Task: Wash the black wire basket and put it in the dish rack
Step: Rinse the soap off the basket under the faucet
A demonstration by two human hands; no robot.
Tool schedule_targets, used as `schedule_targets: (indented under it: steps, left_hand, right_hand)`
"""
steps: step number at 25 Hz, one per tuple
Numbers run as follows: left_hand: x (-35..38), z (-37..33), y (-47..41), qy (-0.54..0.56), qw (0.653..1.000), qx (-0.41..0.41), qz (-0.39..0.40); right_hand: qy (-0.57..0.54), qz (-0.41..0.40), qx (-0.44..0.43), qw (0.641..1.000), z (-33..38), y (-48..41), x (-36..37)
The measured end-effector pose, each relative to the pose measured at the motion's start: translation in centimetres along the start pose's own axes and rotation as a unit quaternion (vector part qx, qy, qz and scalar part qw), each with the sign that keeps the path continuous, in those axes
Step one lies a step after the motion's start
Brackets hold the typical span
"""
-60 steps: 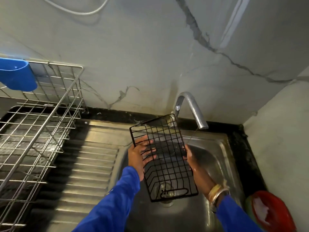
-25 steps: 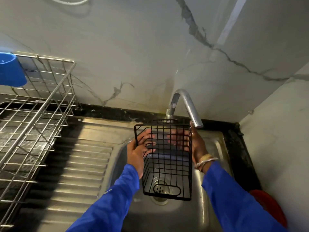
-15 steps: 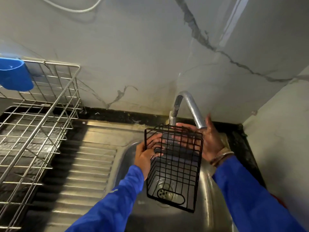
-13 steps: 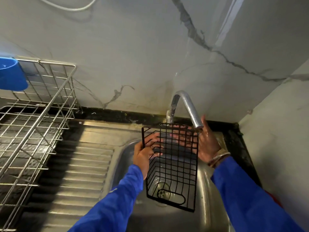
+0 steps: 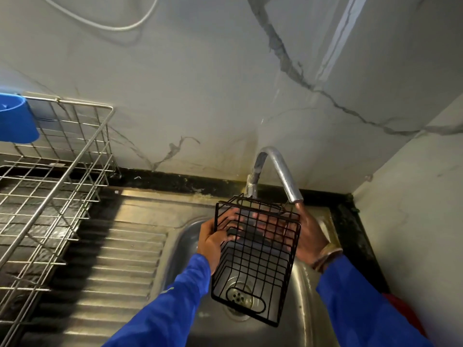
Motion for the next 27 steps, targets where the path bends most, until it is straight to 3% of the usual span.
schedule_targets:
  steps: [4,9,11,15,20,25,27]
  left_hand:
    - [-0.4,0.1,-0.6,-0.011,1.000,-0.010,-0.010]
    - [1.6,-0.9,0.4,-0.057,0.998,-0.008,0.011]
    - [1.8,-1.1,0.2,-0.058,0.998,-0.004,0.011]
    - [1.3,-0.5,-0.7,-0.033,0.999,-0.016,0.023]
    - [-0.5,1.5,0.3,-0.074,0.996,-0.046,0.005]
    - [-1.1,2.7,3.1,-0.042,0.994,-0.096,-0.038]
    - [-0.1,2.4,4.0,-0.032,0.994,-0.094,-0.053]
  right_hand:
    - [0.054,0.035,0.080,0.995,-3.0,2.3,0.0]
    - [-0.031,0.019,0.021,0.999,2.4,0.2,0.1]
    - [-0.035,0.024,0.053,0.998,0.8,0.2,-0.8]
    - [0.062,0.033,0.150,0.986,-3.6,1.6,-1.8]
    - [-0.029,-0.009,0.039,0.999,1.0,-0.3,-0.8]
    - [0.142,-0.072,0.022,0.987,0.8,-1.0,-1.1]
    - [0.243,-0.147,-0.064,0.957,3.0,-0.4,-1.3]
Point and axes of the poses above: each hand's wrist, its own y-axis away from the middle knuckle, its own x-axis out of the palm, z = x × y, the point moved 8 cm from there along -y, towards the middle knuckle, and after that the axes turned 6 degrees about -x, right-handed, at the moved point
